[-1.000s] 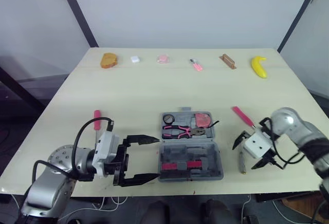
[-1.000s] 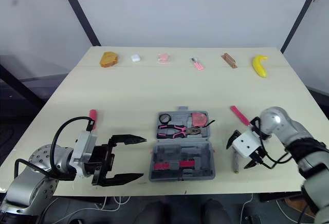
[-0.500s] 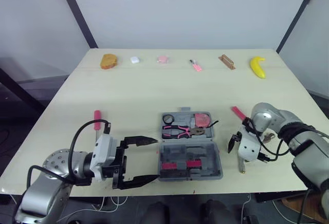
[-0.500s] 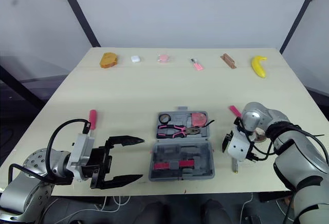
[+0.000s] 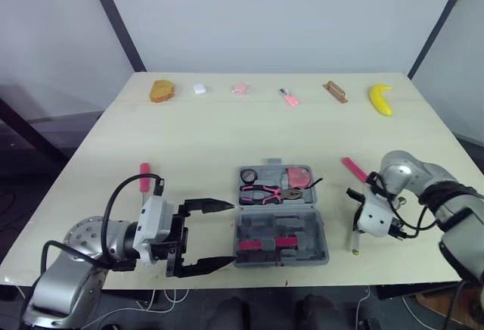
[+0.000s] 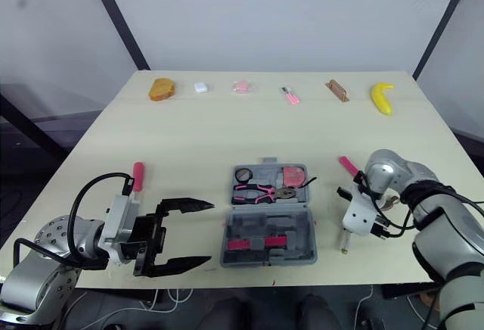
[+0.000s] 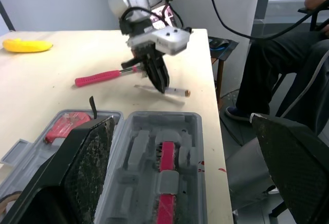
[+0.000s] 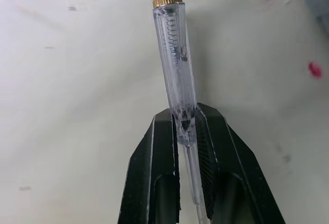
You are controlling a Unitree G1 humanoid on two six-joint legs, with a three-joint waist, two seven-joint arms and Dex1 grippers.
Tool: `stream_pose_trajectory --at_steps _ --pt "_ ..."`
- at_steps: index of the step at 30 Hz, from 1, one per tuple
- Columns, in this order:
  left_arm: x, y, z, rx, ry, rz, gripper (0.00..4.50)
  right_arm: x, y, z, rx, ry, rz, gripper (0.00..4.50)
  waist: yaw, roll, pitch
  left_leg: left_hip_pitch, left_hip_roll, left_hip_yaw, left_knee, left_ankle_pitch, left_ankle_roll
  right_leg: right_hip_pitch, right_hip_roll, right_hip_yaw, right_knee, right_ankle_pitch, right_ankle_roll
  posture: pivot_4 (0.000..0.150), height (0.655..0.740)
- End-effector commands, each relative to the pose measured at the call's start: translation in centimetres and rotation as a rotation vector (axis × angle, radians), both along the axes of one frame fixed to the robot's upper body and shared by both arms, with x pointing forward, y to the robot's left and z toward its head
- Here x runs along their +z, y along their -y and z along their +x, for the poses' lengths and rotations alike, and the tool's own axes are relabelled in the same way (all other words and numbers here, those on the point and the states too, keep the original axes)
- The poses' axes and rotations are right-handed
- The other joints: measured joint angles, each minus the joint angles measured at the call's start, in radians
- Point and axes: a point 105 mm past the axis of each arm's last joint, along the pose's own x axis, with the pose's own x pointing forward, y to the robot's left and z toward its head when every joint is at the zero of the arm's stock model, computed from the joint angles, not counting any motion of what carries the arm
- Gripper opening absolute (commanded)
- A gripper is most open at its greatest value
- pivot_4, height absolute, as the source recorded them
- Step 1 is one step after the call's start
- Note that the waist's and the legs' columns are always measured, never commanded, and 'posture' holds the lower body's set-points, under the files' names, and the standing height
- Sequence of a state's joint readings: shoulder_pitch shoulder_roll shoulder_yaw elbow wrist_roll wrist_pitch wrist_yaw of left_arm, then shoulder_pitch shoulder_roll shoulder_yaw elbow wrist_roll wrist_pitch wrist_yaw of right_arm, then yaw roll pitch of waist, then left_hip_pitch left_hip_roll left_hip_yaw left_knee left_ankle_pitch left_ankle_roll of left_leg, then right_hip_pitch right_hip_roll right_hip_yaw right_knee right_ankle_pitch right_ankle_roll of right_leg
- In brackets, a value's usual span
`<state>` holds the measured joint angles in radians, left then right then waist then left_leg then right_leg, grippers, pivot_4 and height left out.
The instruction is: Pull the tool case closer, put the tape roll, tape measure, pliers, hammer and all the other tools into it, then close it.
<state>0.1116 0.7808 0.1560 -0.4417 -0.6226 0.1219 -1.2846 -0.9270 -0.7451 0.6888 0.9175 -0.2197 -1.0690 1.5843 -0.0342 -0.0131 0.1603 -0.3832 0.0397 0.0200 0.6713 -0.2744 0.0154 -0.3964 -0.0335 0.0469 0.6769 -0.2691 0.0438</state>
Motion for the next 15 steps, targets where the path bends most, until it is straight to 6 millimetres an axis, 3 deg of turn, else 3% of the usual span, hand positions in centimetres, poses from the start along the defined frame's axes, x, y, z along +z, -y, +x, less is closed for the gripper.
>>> stream_pose_trajectory --at_steps 1,5,12,15 --pt "0.7 0.2 -0.1 -0.027 0.028 -0.011 4.50 3.1 1.4 1.0 -0.287 0.065 0.048 0.03 0.000 0.001 0.001 0.000 0.000 0.000 0.000 0.000 0.000 0.000 0.000 0.000 0.000 0.000 0.000 0.150 0.7400" --pt "0.7 0.3 -0.2 -0.046 0.017 -0.023 4.50 4.1 1.5 -0.4 -0.627 0.004 0.155 0.03 0.010 0.002 0.002 -0.001 0.000 -0.001 0.000 0.000 0.000 -0.001 0.000 -0.001 0.000 0.000 0.000 0.150 0.7400" --pt "0.6 0.3 0.1 -0.079 0.005 -0.018 4.50 3.9 2.8 -3.3 -1.298 -0.082 0.262 0.03 0.022 0.003 0.002 -0.002 -0.001 0.000 0.000 0.000 0.000 -0.002 0.002 0.000 0.000 0.000 0.000 0.150 0.7400" --pt "0.6 0.5 0.3 -0.097 0.000 -0.018 4.50 3.6 2.0 -3.7 -1.521 -0.119 0.376 0.03 0.023 0.001 0.001 -0.002 -0.002 -0.001 0.000 0.000 0.000 -0.002 0.002 -0.001 -0.001 0.000 0.000 0.150 0.7400"
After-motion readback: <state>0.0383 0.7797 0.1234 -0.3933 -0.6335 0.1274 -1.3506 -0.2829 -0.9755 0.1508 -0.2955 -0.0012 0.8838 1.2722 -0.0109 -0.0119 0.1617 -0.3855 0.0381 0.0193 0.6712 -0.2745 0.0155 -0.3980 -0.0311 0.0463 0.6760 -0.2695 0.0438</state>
